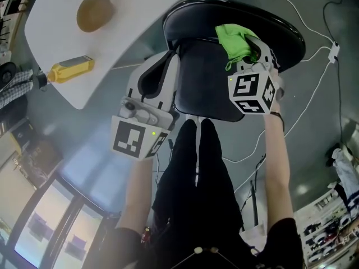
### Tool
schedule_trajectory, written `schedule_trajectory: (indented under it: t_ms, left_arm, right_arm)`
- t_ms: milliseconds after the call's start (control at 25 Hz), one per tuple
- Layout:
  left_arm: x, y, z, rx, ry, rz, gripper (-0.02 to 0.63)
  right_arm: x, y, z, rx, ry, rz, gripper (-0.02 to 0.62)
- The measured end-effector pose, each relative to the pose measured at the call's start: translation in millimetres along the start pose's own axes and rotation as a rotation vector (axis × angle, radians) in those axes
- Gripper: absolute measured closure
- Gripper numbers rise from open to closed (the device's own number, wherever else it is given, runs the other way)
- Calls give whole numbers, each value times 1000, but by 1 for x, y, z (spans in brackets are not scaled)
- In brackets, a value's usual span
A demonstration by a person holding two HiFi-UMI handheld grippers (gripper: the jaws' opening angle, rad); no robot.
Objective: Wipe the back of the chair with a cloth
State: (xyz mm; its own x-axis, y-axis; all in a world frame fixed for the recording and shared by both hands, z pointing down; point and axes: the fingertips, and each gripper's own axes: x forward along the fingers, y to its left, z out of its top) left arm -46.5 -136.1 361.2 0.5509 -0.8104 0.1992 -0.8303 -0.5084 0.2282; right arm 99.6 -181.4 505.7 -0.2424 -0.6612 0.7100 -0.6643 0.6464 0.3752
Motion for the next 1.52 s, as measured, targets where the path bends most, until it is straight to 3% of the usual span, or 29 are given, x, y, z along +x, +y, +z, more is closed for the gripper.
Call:
schedule_trajectory:
  t_ms: [560, 960, 1280, 1520]
  left_arm:
    - [4, 17, -43, -56, 41, 10, 600]
    - [4, 30, -63, -79, 64, 25, 600]
    - [5, 32, -51, -82, 46, 31, 600]
    - [10, 21, -33, -50, 41, 6, 600]
  right_arm:
    - [46, 59, -54, -93, 112, 86, 552]
    - [58, 68, -63, -115, 137, 97, 552]
    - [29, 65, -42, -173, 88, 66, 552]
    - [-13, 29, -5, -178, 23, -20, 552]
